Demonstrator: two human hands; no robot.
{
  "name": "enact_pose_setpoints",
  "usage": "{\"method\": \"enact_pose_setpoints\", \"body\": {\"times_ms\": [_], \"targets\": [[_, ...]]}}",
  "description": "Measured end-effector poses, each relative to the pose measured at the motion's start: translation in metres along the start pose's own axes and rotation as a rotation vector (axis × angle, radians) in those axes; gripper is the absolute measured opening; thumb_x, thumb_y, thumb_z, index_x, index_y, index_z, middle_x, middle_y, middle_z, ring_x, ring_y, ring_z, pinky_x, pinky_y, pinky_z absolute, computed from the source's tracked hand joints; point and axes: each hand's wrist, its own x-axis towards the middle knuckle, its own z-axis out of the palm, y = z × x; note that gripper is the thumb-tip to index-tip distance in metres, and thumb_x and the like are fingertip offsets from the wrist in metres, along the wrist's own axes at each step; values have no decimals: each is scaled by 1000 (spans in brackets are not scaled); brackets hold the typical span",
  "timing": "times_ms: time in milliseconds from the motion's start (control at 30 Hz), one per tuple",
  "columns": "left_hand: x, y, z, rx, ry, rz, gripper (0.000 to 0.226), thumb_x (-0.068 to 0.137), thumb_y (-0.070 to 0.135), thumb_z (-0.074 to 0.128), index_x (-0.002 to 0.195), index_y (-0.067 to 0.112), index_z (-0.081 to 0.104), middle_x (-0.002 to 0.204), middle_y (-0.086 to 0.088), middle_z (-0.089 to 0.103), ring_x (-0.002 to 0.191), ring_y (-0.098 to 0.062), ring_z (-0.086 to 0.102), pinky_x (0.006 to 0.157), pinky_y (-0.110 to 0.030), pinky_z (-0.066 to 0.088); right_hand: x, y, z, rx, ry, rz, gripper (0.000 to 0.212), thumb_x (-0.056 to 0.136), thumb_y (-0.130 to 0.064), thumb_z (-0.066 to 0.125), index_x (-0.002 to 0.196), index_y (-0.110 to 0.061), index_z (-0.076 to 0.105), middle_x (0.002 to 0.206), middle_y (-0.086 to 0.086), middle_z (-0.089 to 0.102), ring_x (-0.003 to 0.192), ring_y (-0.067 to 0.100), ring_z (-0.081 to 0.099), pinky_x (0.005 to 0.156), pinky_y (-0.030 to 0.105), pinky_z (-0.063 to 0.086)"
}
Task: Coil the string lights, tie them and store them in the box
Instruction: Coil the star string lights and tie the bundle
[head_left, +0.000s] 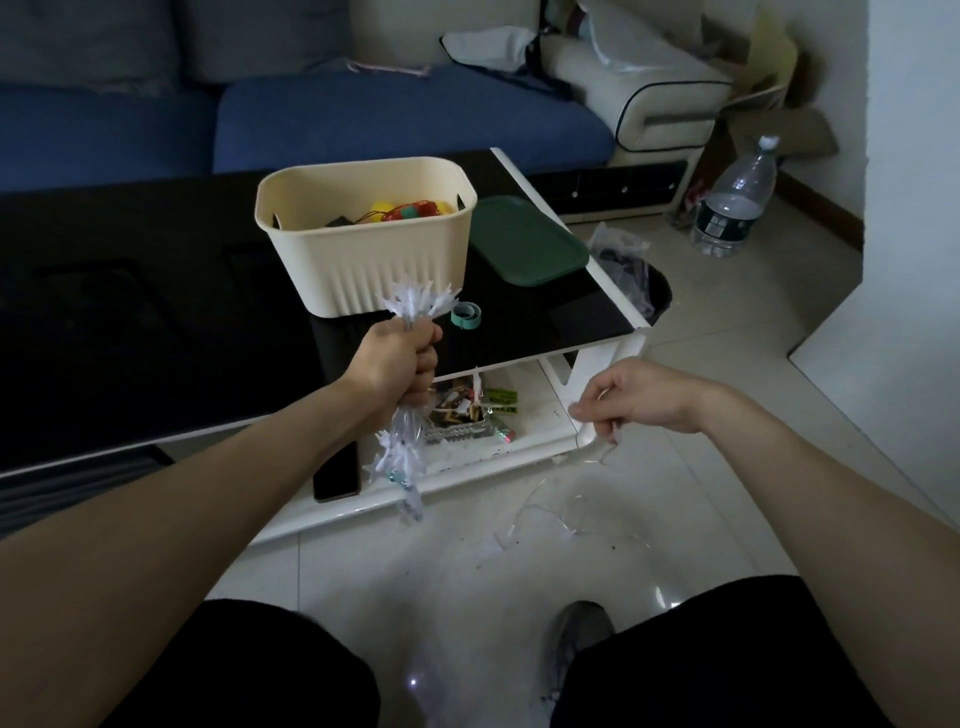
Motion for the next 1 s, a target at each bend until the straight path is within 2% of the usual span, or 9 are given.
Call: {"method": "enact_pose_setpoints", "body": {"times_ms": [133,200,433,533,633,700,833,933,1000], "targets": [[-1,-1,8,-45,5,36,27,106,18,34,82,15,44,52,1,35,41,-14,28,42,-24,30,-11,-9,-2,82,114,-138,33,93,-32,68,62,-27,75,54,0,50,64,22,51,72,36,49],[-2,-3,14,-58,-3,43,25,107,19,35,85,12,46,57,-2,40,44,-17,35,46,-29,38,-15,-20,4,21,107,-168,30,92,-41,69,69,-23,78,54,-2,42,56,17,42,63,36,43],[-5,-9,38,-66,-51,98,26,107,15,37,87,5,50,68,-12,62,60,-26,61,60,-38,58,-15,-53,34,-52,10,-299,40,95,-45,64,58,-32,73,56,5,41,56,23,40,58,34,31],[-7,-12,42,29,-93,111,27,105,13,40,82,6,54,70,-11,63,61,-21,61,59,-31,54,-14,-58,40,32,-61,-306,27,95,-43,66,75,-27,77,57,-17,55,50,-1,49,54,14,37],[-12,-15,43,257,-170,145,36,104,14,43,71,7,53,60,-4,55,55,-15,50,52,-26,44,-10,-56,42,34,-155,-320,47,75,-45,83,108,-13,73,86,9,69,72,8,58,63,25,45],[-13,-18,43,329,-245,153,41,106,17,41,68,8,52,54,1,59,48,-16,47,48,-27,40,-11,-52,39,30,-185,-350,46,72,-22,89,112,-9,70,93,14,66,76,7,57,69,25,48],[-11,-16,38,335,-283,98,41,107,22,40,71,7,54,53,-3,54,39,-15,35,40,-22,28,-17,-48,23,54,-242,-359,69,65,7,88,127,-14,63,97,-11,68,85,9,59,67,16,49],[-7,-13,34,261,-262,18,41,107,22,39,68,9,46,51,-3,42,38,-12,29,43,-20,23,-19,-48,17,-91,-228,-371,81,64,4,90,135,-21,58,91,-6,61,68,2,51,64,18,47],[-8,-13,35,209,-269,-21,40,106,20,38,68,10,45,56,-6,38,40,-13,26,45,-21,21,-17,-50,20,-161,-133,-402,69,68,-4,90,129,-22,64,85,1,56,62,4,47,63,21,45]]}}
